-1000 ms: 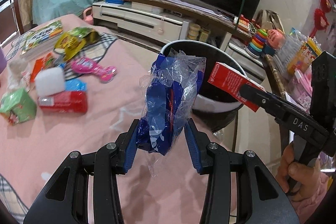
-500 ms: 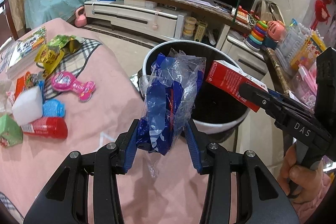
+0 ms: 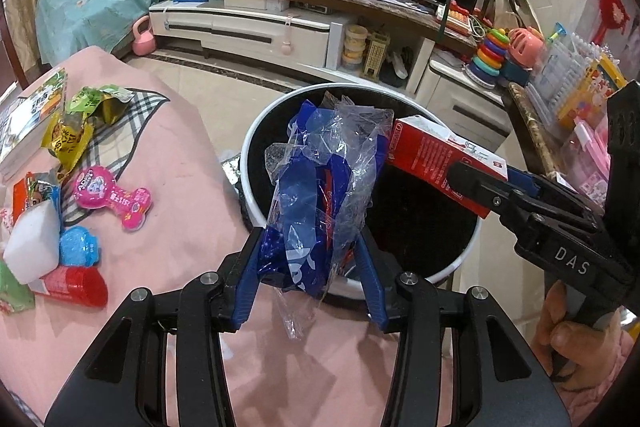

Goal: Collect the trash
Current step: 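Carry the bag and carton over the trash bin and open both tools, then move both open tools back toward the green juice box and red can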

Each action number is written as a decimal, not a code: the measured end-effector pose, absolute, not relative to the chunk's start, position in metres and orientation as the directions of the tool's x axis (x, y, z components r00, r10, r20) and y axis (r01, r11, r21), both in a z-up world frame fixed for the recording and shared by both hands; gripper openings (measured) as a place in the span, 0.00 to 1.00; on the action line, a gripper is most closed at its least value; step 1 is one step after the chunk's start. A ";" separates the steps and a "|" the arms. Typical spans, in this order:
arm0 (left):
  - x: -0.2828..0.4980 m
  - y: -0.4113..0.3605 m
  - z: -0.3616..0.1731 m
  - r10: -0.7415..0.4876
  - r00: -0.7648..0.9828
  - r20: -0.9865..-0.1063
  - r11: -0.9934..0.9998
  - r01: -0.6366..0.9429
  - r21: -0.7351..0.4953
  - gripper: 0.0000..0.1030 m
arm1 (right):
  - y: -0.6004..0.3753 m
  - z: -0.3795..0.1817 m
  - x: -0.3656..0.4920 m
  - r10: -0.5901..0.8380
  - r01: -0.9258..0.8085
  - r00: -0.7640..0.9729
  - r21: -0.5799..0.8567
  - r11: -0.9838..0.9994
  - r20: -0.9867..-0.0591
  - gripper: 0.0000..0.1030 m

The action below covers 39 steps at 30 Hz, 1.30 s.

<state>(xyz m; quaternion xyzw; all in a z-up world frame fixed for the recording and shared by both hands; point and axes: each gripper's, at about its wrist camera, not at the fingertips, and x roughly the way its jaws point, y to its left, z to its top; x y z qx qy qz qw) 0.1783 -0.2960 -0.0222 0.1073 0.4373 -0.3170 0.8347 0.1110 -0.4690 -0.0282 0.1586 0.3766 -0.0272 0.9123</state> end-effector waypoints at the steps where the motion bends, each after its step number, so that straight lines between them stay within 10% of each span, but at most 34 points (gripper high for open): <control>1: 0.179 -0.297 -0.022 -0.435 0.415 -0.799 0.777 0.622 -0.100 0.44 | -0.470 -0.029 0.112 0.069 0.170 0.714 0.268 0.948 -0.697 0.52; 11: 0.177 -0.291 -0.018 -0.450 0.424 -0.786 0.777 0.619 -0.111 0.70 | -0.477 -0.035 0.119 0.101 0.165 0.700 0.298 0.940 -0.707 0.54; 26: 0.158 -0.195 -0.031 -0.430 0.486 -0.761 0.862 0.471 -0.187 0.71 | -0.441 -0.028 0.106 0.182 0.107 0.723 0.368 0.924 -0.667 0.86; 39: 0.151 -0.082 -0.048 -0.363 0.529 -0.767 0.927 0.286 -0.242 0.71 | -0.360 -0.030 0.109 0.293 -0.036 0.695 0.374 0.927 -0.657 0.87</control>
